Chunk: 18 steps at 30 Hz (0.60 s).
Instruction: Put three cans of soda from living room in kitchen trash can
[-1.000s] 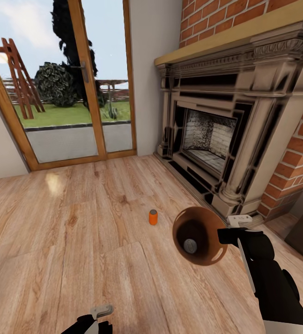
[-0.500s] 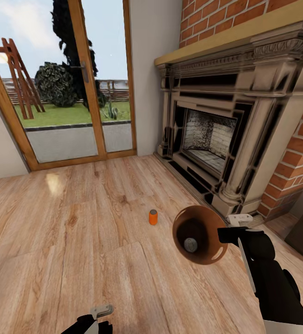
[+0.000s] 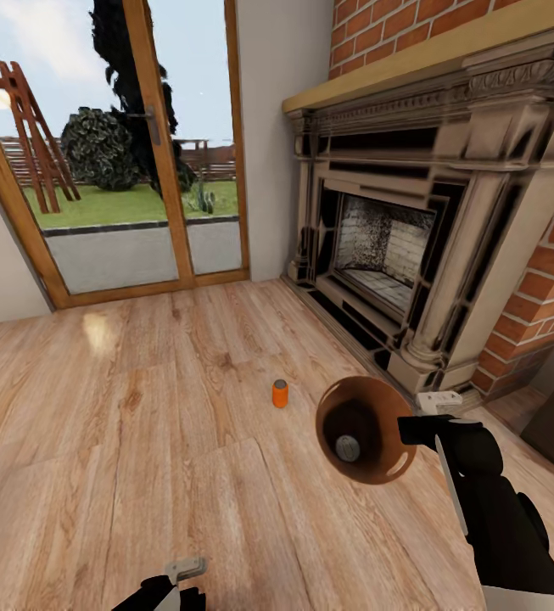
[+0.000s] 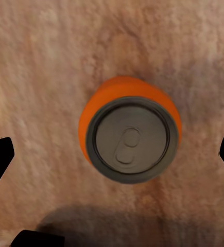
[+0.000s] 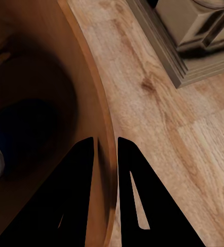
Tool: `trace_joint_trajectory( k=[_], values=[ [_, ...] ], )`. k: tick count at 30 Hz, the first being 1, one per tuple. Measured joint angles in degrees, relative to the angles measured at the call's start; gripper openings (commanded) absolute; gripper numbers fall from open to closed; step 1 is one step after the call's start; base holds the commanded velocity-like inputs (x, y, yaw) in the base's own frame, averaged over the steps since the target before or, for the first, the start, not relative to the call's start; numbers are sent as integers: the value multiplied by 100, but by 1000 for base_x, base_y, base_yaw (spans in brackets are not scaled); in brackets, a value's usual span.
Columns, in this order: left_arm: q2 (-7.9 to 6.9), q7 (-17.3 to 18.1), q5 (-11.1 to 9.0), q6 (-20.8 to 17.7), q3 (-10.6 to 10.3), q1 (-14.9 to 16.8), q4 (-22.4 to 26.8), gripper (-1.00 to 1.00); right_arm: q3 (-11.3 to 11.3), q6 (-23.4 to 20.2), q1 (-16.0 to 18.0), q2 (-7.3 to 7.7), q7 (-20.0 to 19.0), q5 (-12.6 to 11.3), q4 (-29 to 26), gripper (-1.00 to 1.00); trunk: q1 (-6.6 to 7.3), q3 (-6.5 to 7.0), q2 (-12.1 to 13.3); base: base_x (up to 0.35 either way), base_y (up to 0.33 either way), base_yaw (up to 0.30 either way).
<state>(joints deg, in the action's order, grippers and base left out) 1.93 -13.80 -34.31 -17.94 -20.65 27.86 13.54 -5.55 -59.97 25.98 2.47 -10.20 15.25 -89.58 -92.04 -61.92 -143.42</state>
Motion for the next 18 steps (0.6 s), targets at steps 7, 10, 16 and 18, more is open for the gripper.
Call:
trace_joint_trajectory(
  k=[7, 10, 16, 18],
  values=[
    [2, 0, 3, 56, 0, 0, 0, 100, 0, 0, 1, 0, -4, -3, -5, -100, -10, -89, -6, 0, 0, 0],
    [3, 0, 3, 91, -1, 0, 0, 100, 1, 0, 0, 0, -3, -8, -5, -100, -10, -89, -6, 0, 0, 0],
    [5, 0, 3, 111, 0, 0, 0, 100, 0, 0, 0, 0, 1, 0, -5, -100, -10, -89, -6, 0, 0, 0],
    [4, 0, 0, 113, 0, 0, 0, 100, 1, 0, 1, 0, 0, -5, -5, -100, -10, -89, -6, 0, 0, 0]
  ],
)
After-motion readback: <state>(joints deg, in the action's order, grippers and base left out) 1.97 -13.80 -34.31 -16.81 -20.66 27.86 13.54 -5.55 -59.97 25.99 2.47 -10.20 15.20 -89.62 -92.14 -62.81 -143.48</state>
